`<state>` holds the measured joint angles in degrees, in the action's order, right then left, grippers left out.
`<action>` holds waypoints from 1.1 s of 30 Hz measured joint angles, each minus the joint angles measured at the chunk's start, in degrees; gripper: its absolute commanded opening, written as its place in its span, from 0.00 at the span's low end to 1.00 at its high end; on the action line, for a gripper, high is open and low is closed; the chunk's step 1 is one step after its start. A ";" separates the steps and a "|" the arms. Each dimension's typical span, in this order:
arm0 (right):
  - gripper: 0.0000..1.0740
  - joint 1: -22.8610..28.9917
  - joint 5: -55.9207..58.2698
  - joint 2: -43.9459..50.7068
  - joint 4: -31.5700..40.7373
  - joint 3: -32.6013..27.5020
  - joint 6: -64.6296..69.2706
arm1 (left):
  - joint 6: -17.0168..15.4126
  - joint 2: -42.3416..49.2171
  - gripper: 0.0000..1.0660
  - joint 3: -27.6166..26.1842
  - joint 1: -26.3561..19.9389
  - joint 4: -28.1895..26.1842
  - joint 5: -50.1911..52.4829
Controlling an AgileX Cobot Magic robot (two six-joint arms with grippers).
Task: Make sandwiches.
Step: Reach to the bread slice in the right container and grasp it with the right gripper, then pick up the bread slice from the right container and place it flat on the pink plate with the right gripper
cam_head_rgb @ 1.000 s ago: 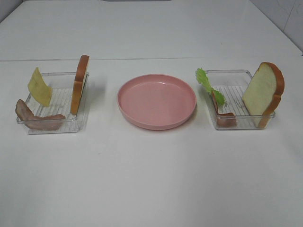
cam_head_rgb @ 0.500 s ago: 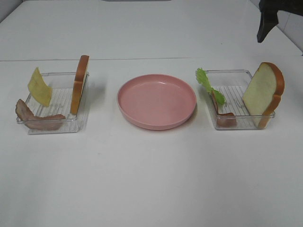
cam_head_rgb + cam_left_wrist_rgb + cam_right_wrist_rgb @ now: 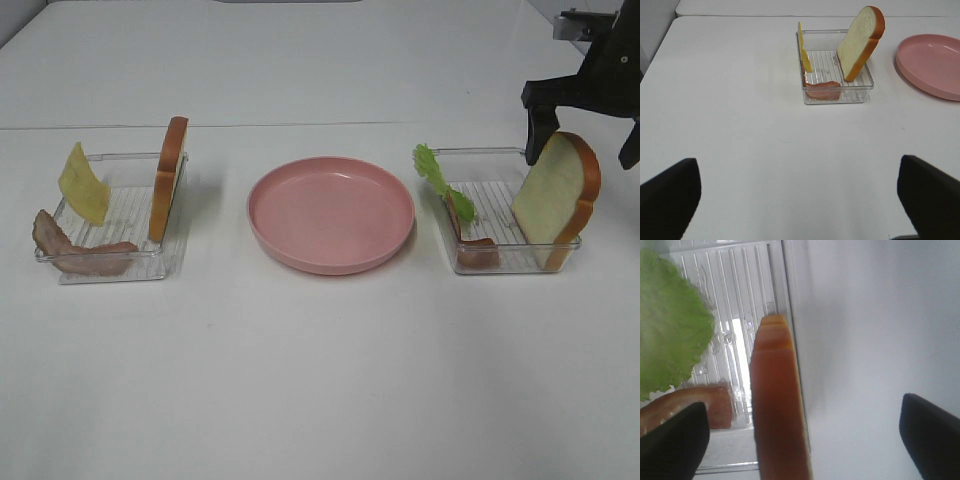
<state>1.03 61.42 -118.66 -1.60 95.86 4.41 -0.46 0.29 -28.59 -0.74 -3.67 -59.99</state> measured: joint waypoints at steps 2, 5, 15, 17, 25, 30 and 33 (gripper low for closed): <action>0.85 0.00 0.29 -0.34 0.63 0.00 -0.17 | 0.00 0.00 0.96 0.00 0.00 0.00 0.00; 0.75 0.00 1.26 -1.72 2.06 0.00 -0.52 | 0.00 0.00 0.96 0.00 0.00 0.00 0.00; 0.16 0.00 1.72 -2.81 2.12 0.00 -0.52 | 0.00 0.00 0.96 0.00 0.00 0.00 0.00; 0.16 0.00 1.78 -2.81 2.12 0.00 -0.57 | 0.00 0.00 0.96 0.00 0.00 0.00 0.00; 0.00 0.00 2.69 -2.81 3.09 0.17 -0.40 | 0.00 0.00 0.96 0.00 0.00 0.00 0.00; 0.00 0.00 2.86 -1.89 5.79 0.17 -0.29 | 0.00 0.00 0.96 0.00 0.00 0.00 0.00; 0.00 0.00 3.38 0.92 7.51 0.17 0.57 | 0.00 0.00 0.96 0.00 0.00 0.00 0.00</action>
<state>1.03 64.80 -117.74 5.90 96.03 4.98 -0.46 0.29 -28.59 -0.74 -3.67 -59.99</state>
